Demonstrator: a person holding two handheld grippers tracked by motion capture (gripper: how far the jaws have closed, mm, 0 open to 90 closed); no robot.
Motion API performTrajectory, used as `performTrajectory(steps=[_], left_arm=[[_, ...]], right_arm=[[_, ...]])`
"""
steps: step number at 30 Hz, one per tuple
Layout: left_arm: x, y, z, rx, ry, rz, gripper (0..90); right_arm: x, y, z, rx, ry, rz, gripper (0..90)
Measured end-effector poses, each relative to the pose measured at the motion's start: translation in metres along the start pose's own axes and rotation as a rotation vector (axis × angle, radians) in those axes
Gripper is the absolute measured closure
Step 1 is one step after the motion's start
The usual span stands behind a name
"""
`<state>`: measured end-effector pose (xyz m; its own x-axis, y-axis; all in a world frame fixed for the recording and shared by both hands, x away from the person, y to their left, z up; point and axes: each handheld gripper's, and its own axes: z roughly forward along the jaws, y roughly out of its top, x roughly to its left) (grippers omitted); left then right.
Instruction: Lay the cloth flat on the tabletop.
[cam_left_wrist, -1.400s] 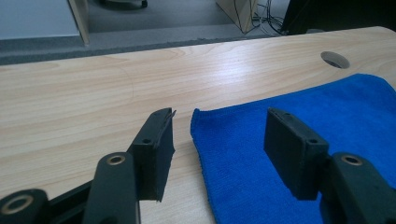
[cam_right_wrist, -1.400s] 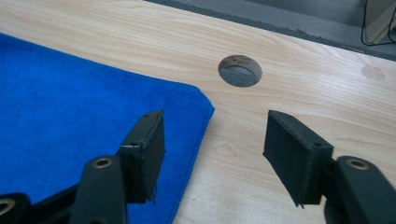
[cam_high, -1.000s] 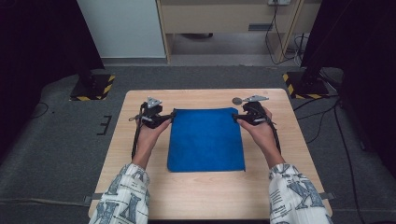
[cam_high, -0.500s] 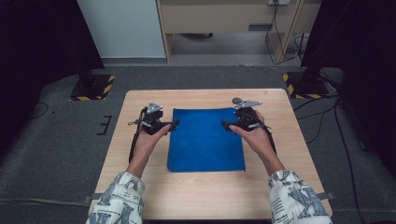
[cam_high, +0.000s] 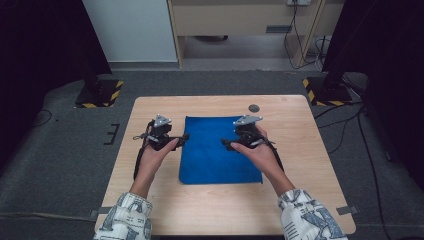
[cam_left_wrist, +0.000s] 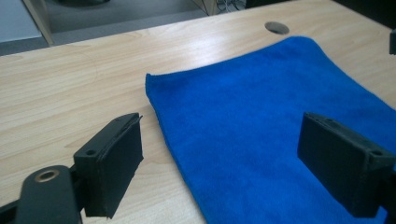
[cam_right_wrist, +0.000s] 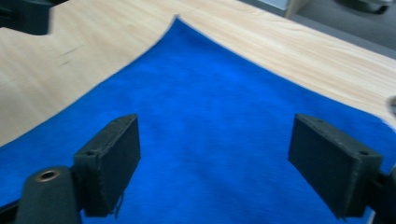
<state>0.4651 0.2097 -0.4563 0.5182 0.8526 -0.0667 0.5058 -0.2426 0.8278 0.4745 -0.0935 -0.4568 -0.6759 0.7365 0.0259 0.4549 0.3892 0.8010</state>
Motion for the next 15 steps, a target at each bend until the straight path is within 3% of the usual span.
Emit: performTrajectory(steps=[3,10,15], left_arm=[[0.0,-0.001,-0.003,0.01,0.014,0.025,13.1],[0.006,-0.004,-0.011,0.003,0.025,0.021,12.4],[0.019,-0.01,-0.015,0.004,0.068,0.005,12.3]], right_arm=[[0.013,0.0,0.005,0.008,0.026,-0.009,20.4],[0.03,0.002,0.011,0.02,0.071,-0.023,24.1],[0.051,0.003,0.018,0.028,0.11,-0.048,25.3]])
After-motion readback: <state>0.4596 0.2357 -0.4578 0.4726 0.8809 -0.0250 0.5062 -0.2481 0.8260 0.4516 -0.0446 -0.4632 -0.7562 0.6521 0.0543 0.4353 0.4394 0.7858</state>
